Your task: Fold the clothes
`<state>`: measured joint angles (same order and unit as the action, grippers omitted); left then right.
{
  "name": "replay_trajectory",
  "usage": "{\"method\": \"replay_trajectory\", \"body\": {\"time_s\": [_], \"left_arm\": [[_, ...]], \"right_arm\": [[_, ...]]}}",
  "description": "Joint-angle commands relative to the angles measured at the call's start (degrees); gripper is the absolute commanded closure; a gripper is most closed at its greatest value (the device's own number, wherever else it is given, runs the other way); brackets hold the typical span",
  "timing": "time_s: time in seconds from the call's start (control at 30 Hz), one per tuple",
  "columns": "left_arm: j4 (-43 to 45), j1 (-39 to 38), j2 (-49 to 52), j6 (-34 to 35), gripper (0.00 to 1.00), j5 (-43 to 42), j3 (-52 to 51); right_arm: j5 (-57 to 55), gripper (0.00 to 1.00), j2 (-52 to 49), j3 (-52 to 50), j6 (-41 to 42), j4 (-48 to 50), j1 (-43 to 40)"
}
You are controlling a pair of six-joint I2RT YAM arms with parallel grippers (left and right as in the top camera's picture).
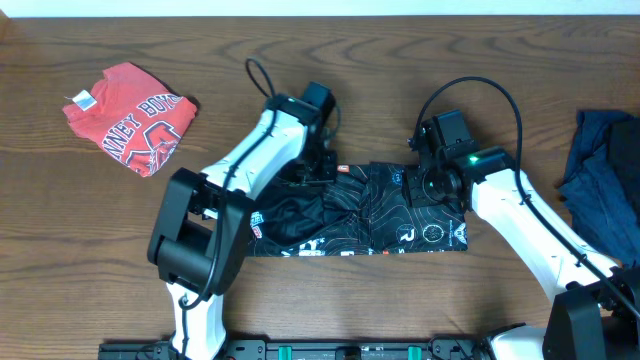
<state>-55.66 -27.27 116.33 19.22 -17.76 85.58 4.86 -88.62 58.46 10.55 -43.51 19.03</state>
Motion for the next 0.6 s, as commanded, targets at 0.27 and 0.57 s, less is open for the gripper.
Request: {"method": "replay_trajectory", "body": {"time_s": [0.27, 0.57], "left_arm": [[-4.1, 4.0, -6.0, -1.7, 0.44, 10.3, 0.7], [-13.8, 15.1, -13.4, -6.8, 0.23, 12.8, 0.4]], "right_arm": [[-1.2, 0.46, 1.1, 1.1, 1.0, -0.9, -0.4], [-2.1, 0.45, 1.1, 1.1, 1.0, -1.0, -0.4]]}}
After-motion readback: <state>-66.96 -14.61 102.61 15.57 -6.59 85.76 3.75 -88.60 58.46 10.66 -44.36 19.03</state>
